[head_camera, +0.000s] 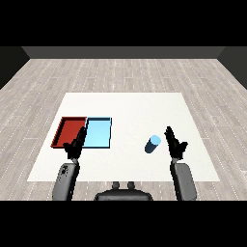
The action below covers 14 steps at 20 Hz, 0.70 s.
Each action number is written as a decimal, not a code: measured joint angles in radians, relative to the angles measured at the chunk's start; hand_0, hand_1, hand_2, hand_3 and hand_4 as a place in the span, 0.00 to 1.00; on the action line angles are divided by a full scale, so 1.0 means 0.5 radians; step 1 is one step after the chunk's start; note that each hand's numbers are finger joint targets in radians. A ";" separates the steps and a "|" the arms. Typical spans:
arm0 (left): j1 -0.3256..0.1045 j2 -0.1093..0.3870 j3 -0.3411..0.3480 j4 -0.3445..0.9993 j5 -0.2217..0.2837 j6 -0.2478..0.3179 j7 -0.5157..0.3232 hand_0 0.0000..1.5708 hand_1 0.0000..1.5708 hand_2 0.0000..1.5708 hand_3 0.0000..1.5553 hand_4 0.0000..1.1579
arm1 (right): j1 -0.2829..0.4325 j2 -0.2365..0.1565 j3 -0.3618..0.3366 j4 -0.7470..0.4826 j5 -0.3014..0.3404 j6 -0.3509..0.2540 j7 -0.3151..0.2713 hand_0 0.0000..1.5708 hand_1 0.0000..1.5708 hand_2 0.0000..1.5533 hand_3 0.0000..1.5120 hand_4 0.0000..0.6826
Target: Pick the blue can and put it in the blue box
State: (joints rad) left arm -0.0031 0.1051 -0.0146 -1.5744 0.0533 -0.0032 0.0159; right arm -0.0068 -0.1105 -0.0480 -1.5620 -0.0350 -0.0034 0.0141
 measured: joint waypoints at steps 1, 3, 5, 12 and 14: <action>-0.001 -0.004 0.007 0.001 -0.009 -0.003 -0.002 0.00 0.00 0.00 0.00 0.00 | 0.007 0.003 -0.001 -0.006 0.006 0.006 -0.001 0.00 0.00 0.00 0.00 0.00; -0.003 -0.005 0.019 0.001 -0.035 -0.001 -0.012 0.00 0.00 0.00 0.00 0.00 | 0.037 0.005 0.007 -0.033 0.025 0.020 -0.006 0.00 0.00 0.00 0.00 0.00; -0.005 0.000 0.031 0.000 -0.066 0.009 -0.028 0.00 0.00 0.00 0.00 0.00 | 0.083 0.004 0.024 -0.074 0.048 0.037 -0.013 0.00 0.00 0.00 0.00 0.00; -0.039 -0.043 0.092 -0.084 0.063 -0.092 -0.428 0.00 0.00 0.00 0.00 0.00 | 0.147 0.051 0.055 -0.201 -0.165 0.281 -0.334 0.00 0.00 0.00 0.00 0.00; -0.038 -0.034 0.117 -0.052 0.097 -0.143 -0.516 0.00 0.00 0.00 0.00 0.00 | 0.182 0.045 0.053 -0.226 -0.200 0.339 -0.389 0.00 0.00 0.00 0.00 0.00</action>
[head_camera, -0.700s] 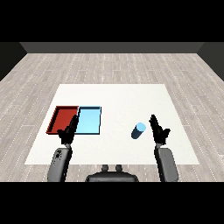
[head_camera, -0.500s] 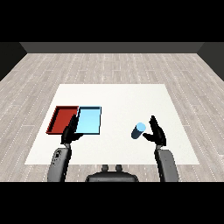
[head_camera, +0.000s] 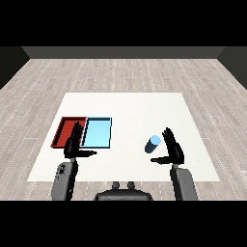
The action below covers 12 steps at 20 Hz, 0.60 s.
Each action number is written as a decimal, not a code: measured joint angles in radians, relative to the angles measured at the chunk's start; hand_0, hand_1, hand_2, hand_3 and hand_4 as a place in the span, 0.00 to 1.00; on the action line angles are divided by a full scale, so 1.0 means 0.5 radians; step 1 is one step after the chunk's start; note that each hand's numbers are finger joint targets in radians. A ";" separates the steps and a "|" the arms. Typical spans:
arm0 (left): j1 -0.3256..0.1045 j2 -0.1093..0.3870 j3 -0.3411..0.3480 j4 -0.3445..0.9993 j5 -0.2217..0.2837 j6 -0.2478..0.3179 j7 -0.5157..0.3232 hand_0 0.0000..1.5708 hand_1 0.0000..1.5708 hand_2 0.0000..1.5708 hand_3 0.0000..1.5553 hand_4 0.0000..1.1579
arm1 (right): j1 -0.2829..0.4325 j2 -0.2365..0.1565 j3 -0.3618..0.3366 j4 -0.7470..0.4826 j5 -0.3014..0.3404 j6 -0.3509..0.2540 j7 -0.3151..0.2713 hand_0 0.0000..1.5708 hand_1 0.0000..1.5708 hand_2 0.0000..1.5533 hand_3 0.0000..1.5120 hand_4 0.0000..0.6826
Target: Pick the blue can and put it in the blue box
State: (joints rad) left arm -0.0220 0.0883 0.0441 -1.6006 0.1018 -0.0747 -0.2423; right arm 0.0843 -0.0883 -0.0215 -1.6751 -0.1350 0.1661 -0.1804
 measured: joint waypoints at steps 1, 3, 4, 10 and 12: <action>0.013 -0.008 0.001 0.000 0.000 -0.005 -0.036 0.00 0.00 0.00 0.00 0.00 | 0.015 0.003 0.000 0.027 0.001 0.024 -0.058 0.00 0.00 0.00 0.00 0.00; -0.017 -0.018 0.009 0.056 -0.001 -0.014 -0.096 0.00 0.00 0.00 0.00 0.00 | -0.004 0.008 -0.010 0.071 -0.005 0.049 -0.111 0.00 0.00 0.00 0.00 0.00; -0.032 -0.003 0.035 0.089 0.014 -0.037 -0.125 0.00 0.00 0.00 0.00 0.00 | 0.030 0.005 -0.013 0.044 -0.013 0.064 -0.116 0.00 0.00 0.00 0.00 0.00; -0.014 -0.008 0.038 0.048 0.016 -0.059 -0.128 0.00 0.00 0.00 0.00 0.00 | -0.039 0.010 -0.072 0.151 -0.030 0.069 -0.134 0.00 0.00 0.00 0.00 0.00; -0.018 -0.007 0.046 0.064 0.021 -0.070 -0.130 0.00 0.00 0.00 0.00 0.00 | -0.009 0.011 -0.092 0.160 -0.033 0.067 -0.141 0.00 0.00 0.00 0.00 0.00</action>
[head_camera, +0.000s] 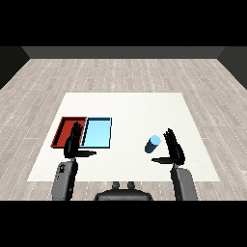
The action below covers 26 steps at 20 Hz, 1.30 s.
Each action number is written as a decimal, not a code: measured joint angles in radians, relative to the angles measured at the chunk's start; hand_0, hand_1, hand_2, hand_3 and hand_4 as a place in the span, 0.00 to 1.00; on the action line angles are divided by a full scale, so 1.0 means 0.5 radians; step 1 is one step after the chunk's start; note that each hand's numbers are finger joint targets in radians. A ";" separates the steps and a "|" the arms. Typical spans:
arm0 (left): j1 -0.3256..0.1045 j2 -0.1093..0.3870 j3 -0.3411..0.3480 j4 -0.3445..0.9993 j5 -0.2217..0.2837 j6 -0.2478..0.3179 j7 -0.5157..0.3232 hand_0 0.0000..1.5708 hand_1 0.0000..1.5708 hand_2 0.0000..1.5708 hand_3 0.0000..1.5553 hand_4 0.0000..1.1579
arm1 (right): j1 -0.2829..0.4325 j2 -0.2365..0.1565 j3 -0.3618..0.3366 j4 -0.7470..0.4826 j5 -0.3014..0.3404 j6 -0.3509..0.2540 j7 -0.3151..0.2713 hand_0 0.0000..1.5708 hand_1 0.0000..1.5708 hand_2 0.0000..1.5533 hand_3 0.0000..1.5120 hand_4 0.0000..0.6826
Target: Pick the blue can and put it in the blue box
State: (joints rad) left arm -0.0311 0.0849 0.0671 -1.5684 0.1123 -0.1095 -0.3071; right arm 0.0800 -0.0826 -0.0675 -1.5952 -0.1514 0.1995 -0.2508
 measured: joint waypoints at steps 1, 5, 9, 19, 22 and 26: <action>-0.003 -0.012 -0.004 0.013 -0.011 0.012 -0.009 0.00 0.00 0.00 0.00 0.00 | -0.026 -0.005 -0.017 0.026 -0.006 0.001 0.003 0.00 0.00 0.00 0.00 0.00; 0.048 -0.015 0.003 -0.016 -0.004 -0.009 -0.036 0.00 0.00 0.00 0.00 0.00 | -0.115 0.015 -0.040 0.045 -0.007 -0.067 0.075 0.00 0.00 0.00 0.00 0.00; 0.067 -0.031 -0.008 -0.048 -0.010 -0.001 -0.024 0.00 0.00 0.00 0.00 0.00 | -0.153 0.002 -0.081 0.201 -0.008 -0.047 0.009 0.00 0.00 0.00 0.00 0.00; 0.047 -0.044 -0.003 -0.047 0.018 -0.021 0.001 0.00 0.00 0.00 0.00 0.00 | -0.328 -0.009 -0.137 0.591 -0.031 -0.025 -0.073 0.00 0.00 0.00 0.00 0.00; 0.078 -0.054 -0.007 -0.112 0.025 -0.009 0.031 0.00 0.00 0.00 0.00 0.00 | -0.367 -0.005 -0.143 0.682 -0.046 -0.012 -0.090 0.00 0.00 0.00 0.00 0.00; 0.057 -0.014 0.038 -0.102 0.068 -0.051 0.051 0.00 0.00 0.00 0.00 0.00 | -0.437 0.040 -0.130 0.796 -0.057 -0.037 -0.091 0.00 0.00 0.00 0.00 0.00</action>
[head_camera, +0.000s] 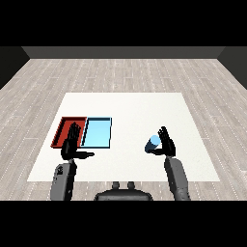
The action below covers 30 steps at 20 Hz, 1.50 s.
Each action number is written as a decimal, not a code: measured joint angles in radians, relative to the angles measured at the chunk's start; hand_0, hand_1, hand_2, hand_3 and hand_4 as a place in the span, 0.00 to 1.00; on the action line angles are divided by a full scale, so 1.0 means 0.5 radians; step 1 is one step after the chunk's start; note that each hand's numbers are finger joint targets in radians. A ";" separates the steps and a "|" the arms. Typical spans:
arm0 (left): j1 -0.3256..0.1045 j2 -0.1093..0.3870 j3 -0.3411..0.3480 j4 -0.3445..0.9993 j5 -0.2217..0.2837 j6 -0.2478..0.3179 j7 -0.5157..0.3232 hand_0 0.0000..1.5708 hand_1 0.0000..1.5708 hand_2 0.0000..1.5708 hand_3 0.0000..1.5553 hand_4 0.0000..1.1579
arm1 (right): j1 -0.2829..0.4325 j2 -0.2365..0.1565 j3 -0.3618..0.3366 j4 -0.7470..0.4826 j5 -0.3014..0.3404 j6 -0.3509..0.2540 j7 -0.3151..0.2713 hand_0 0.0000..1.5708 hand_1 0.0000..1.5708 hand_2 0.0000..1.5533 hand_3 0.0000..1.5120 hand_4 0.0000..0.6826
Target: Pick the blue can and put it in the blue box
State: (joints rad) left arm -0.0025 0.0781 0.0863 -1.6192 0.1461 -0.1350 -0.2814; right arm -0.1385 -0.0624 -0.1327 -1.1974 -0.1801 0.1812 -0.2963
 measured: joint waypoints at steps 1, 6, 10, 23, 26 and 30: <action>-0.014 0.007 0.012 0.000 0.015 -0.007 0.016 0.00 0.00 0.00 0.00 0.00 | -0.044 0.009 -0.004 0.060 0.002 -0.014 -0.016 0.00 0.00 0.00 0.00 0.00; 0.037 0.008 0.013 -0.077 0.026 -0.021 0.047 0.00 0.00 0.00 0.00 0.00 | -0.159 0.018 -0.019 0.274 -0.011 -0.032 -0.075 0.00 0.00 0.00 0.00 0.00; 0.057 -0.012 0.004 -0.054 0.004 -0.013 0.021 0.00 0.00 0.00 0.00 0.00 | -0.222 0.067 0.015 0.370 0.017 -0.095 -0.127 0.00 0.00 0.00 0.00 0.00; 0.031 -0.032 0.002 -0.019 -0.013 -0.002 -0.014 0.00 0.00 0.00 0.00 0.00 | -0.224 0.086 0.097 0.259 0.106 -0.461 -0.067 0.98 0.98 0.96 0.96 0.87; 0.005 -0.041 -0.012 -0.002 -0.033 0.012 -0.014 0.00 0.00 0.00 0.00 0.00 | -0.189 0.082 0.144 0.148 0.142 -0.505 0.037 0.96 0.96 0.95 0.95 0.87; 0.046 -0.063 -0.060 0.000 -0.096 0.026 -0.054 0.00 0.00 0.00 0.00 0.00 | -0.178 0.096 0.224 -0.002 0.204 -0.551 0.137 0.93 0.93 0.95 0.96 0.92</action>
State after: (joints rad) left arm 0.0206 0.0469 0.0565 -1.6192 0.0980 -0.1221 -0.3084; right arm -0.2277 -0.0144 -0.0205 -1.1983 -0.0780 -0.0942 -0.2278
